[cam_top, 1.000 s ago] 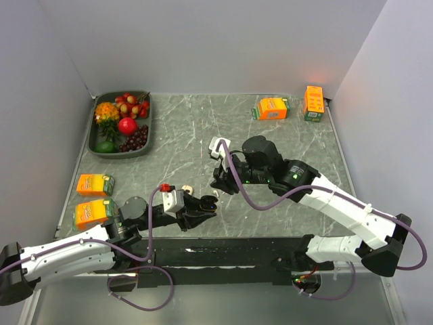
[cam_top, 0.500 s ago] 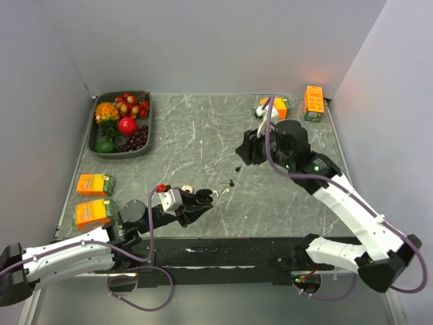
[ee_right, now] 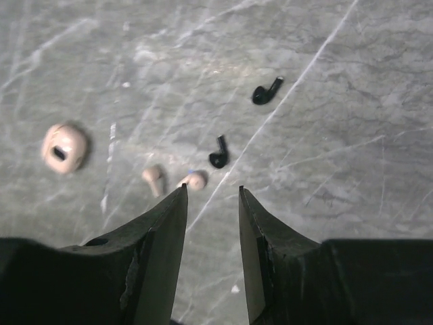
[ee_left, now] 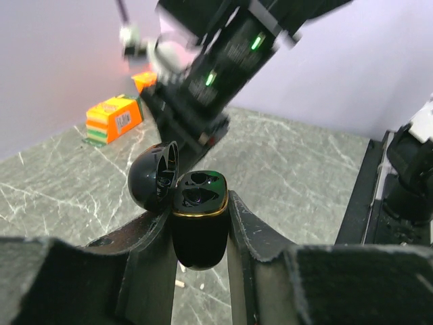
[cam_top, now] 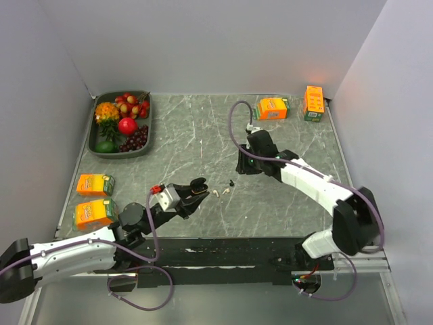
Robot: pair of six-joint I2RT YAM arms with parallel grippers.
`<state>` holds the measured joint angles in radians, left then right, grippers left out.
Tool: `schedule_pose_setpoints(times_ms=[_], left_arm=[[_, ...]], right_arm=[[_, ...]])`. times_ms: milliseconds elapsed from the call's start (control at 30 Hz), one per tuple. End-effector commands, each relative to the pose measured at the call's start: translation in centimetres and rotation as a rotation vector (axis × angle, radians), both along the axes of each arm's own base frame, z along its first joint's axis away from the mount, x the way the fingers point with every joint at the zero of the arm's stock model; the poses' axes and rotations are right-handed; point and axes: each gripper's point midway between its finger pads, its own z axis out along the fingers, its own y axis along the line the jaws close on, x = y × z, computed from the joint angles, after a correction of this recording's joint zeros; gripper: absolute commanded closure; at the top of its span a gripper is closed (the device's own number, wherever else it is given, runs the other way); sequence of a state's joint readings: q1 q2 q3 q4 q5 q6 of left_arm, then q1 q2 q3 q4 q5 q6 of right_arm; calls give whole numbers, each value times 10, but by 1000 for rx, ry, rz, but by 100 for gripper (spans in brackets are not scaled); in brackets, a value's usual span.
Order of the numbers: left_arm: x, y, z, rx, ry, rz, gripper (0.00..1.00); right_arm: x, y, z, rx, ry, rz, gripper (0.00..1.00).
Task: Insert the wireless bluetooth earbuds into the charging case
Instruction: Pick up the earbud from the center of the board.
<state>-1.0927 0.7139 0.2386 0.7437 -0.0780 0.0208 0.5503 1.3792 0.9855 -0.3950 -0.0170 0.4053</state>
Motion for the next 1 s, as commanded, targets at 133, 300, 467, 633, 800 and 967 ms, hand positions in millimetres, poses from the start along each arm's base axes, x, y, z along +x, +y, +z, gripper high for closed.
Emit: schedule_pose_setpoints(times_ms=[133,300,467,633,800,967], left_arm=[[-13,15,28,-125,-1,-20,99],[-11,18,26,-109,-8,1,99],[-12,19,29,-121,-4,1,99],[-13,19,27,-121,3,2,99],[-13,21,27,-123,5,11,99],[-13,19,26,-113,5,12,99]], right_arm=[[49,2,-31,-82,-22,-90,53],[57,5,-49,-82,5,-144,56],[63,2,-63,-56,9,-241,60],[67,3,-76,-86,15,-272,60],[66,4,-87,-107,24,-284,59],[68,10,-95,-115,34,-276,58]])
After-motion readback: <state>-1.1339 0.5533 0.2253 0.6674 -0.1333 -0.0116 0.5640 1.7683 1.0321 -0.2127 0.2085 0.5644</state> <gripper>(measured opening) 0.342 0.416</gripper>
